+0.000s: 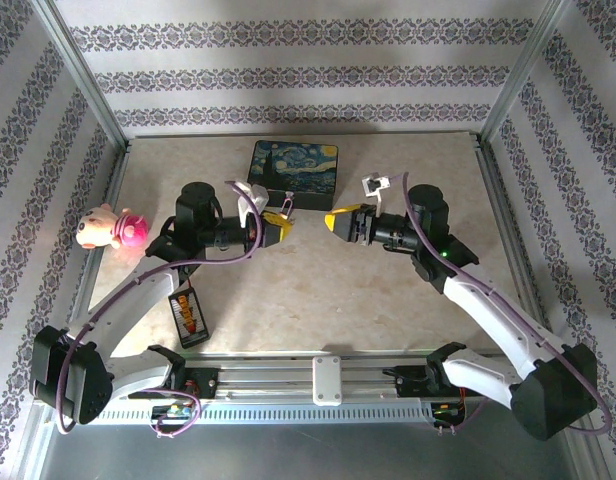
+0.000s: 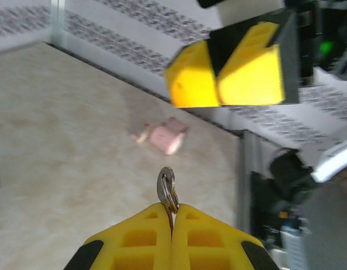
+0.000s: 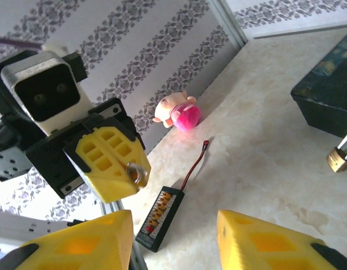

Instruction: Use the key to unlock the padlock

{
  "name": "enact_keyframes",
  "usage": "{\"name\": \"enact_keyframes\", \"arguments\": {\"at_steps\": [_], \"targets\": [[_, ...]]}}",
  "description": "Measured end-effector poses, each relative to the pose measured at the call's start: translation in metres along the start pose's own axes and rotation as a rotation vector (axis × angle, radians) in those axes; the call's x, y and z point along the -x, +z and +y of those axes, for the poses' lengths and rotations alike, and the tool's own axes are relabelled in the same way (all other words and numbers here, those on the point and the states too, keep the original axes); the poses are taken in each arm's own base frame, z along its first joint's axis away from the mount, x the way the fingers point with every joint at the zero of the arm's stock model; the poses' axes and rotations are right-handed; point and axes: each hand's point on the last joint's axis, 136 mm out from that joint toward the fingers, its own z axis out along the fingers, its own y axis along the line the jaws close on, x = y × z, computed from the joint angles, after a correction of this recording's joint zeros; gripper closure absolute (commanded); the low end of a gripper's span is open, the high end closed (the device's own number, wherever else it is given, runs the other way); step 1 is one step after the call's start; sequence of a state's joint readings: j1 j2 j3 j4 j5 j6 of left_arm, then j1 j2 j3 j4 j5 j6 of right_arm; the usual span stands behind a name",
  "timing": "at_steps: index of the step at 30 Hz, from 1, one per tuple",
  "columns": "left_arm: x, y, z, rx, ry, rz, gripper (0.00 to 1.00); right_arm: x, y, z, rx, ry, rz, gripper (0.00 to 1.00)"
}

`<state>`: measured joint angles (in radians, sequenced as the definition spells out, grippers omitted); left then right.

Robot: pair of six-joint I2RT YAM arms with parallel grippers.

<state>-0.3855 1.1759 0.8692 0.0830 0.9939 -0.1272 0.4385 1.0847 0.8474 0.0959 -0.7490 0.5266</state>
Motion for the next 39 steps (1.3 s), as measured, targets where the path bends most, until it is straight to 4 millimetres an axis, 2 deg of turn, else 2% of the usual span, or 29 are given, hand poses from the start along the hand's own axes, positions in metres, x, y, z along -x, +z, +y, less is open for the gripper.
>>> {"name": "enact_keyframes", "arguments": {"at_steps": [5, 11, 18, 25, 29, 34, 36, 39], "targets": [[-0.001, -0.002, -0.021, -0.126, -0.106, 0.017, 1.0, -0.006, 0.017, 0.025, 0.108, -0.065, 0.072, 0.56], [0.002, -0.002, -0.034, -0.217, -0.176, 0.021, 1.0, -0.013, 0.029, 0.043, 0.207, -0.09, 0.142, 0.56], [0.003, -0.001, -0.036, -0.268, -0.223, 0.029, 1.0, -0.015, 0.032, 0.052, 0.259, -0.105, 0.174, 0.59], [0.002, -0.002, -0.039, -0.286, -0.234, 0.031, 1.0, -0.018, 0.037, 0.05, 0.269, -0.089, 0.202, 0.66], [0.001, -0.002, -0.039, -0.294, -0.238, 0.03, 1.0, -0.024, 0.041, 0.049, 0.275, -0.074, 0.225, 0.73], [-0.001, 0.0, -0.037, -0.301, -0.255, 0.037, 1.0, -0.024, 0.042, 0.051, 0.289, -0.071, 0.234, 0.93], [-0.002, 0.0, -0.038, -0.304, -0.258, 0.038, 1.0, -0.025, 0.042, 0.052, 0.293, -0.071, 0.236, 0.98], [-0.003, -0.001, -0.035, -0.3, -0.272, 0.037, 0.86, -0.024, 0.042, 0.051, 0.288, -0.068, 0.236, 1.0]]}}
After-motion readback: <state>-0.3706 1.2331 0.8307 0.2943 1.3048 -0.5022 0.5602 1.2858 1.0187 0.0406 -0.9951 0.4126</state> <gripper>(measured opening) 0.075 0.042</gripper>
